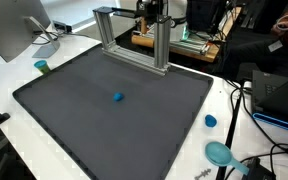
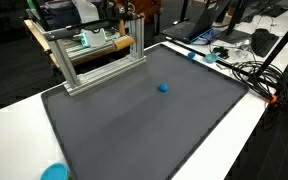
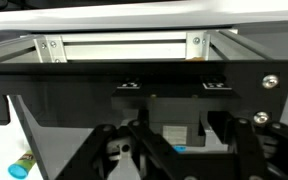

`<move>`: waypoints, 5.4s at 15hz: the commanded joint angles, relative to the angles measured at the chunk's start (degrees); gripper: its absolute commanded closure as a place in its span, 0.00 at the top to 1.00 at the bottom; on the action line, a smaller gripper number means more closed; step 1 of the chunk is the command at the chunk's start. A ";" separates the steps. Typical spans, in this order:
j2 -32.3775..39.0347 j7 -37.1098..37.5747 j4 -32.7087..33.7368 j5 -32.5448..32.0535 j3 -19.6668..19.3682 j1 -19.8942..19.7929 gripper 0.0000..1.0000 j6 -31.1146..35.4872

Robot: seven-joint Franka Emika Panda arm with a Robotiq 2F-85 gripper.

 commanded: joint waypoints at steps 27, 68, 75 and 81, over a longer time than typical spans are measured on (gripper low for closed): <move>0.62 1.42 1.39 2.81 -1.02 1.67 0.22 -2.84; 54.43 5.91 57.03 4.81 -2.16 2.56 0.47 -7.87; 55.21 5.95 54.22 4.19 -3.17 2.95 0.22 -1.23; 54.65 6.24 48.04 -0.27 -6.42 2.87 0.22 7.84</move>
